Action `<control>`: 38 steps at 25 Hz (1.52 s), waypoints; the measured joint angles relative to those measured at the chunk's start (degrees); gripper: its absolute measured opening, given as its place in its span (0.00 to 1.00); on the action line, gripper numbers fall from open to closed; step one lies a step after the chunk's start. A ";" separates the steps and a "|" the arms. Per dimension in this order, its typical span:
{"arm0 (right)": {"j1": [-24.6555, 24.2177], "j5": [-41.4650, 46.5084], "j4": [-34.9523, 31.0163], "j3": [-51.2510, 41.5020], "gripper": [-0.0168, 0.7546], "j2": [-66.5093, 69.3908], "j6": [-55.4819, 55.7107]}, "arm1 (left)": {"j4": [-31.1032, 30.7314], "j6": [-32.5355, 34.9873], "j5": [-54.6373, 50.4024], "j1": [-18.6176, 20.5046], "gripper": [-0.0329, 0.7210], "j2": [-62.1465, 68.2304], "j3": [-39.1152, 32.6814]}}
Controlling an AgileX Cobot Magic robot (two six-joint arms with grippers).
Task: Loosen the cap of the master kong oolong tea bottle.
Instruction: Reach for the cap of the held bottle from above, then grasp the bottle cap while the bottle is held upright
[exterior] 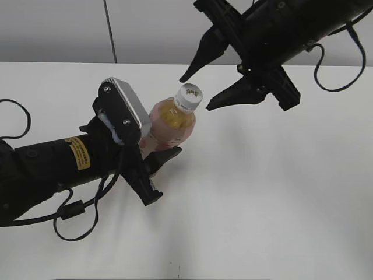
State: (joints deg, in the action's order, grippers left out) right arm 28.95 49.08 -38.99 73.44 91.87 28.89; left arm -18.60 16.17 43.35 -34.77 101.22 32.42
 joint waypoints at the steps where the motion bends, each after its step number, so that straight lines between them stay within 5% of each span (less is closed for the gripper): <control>1: 0.30 0.00 -0.06 0.45 0.54 0.57 -0.04 | 0.05 0.00 -0.01 0.00 0.56 0.00 0.00; 20: 1.44 3.37 1.70 3.29 0.49 2.92 -0.11 | 0.28 0.00 0.12 0.00 0.56 0.00 0.00; 29: 1.51 3.22 2.39 3.39 0.38 2.97 -0.11 | 0.04 0.31 -0.20 0.00 0.56 0.00 0.00; 38: 1.60 3.21 2.94 3.39 0.38 2.97 -11.70 | 0.04 0.41 -0.20 0.00 0.56 0.00 0.00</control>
State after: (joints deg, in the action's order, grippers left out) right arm 30.55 52.29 -36.04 76.83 94.83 17.19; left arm -18.56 16.58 43.14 -34.77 101.22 32.42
